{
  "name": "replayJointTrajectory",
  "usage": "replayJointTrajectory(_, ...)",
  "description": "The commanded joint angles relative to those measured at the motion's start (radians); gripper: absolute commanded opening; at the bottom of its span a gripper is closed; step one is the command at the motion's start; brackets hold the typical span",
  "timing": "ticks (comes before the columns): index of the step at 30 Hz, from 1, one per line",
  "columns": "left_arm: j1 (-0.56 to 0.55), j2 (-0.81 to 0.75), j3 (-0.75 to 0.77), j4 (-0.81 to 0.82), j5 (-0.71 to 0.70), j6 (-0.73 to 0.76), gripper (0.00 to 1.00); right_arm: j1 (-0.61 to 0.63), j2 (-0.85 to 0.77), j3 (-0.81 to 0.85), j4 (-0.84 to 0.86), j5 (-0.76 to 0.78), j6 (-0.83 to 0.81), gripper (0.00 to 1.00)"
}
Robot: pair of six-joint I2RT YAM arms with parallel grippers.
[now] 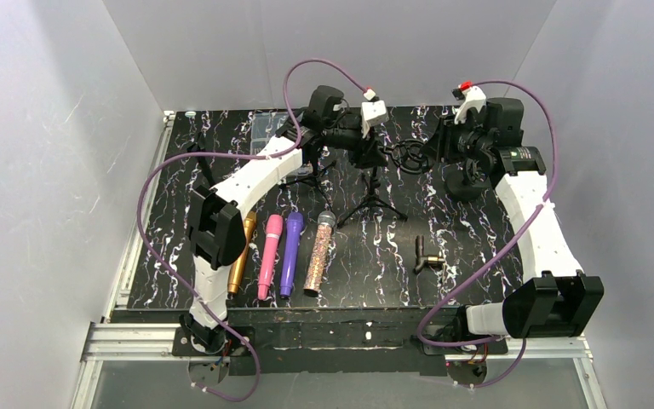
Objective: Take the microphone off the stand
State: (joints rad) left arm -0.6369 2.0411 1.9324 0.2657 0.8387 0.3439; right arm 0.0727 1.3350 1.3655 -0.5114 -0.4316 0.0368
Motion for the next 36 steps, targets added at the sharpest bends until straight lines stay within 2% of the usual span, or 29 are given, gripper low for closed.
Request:
replayJointTrajectory(1,0.002,0.015,-0.090,-0.110,-0.033,-0.088,0.00,0.015,-0.007,0.074,0.000,-0.014,-0.034,0.01)
replayJointTrajectory(18,0.000,0.019,-0.192,-0.078,-0.045,-0.090,0.00,0.045,0.001,0.077,-0.012,0.014,-0.089,0.01)
replayJointTrajectory(36,-0.006,0.037,-0.207,-0.042,-0.050,-0.138,0.00,0.052,-0.023,0.030,0.003,0.012,-0.093,0.01)
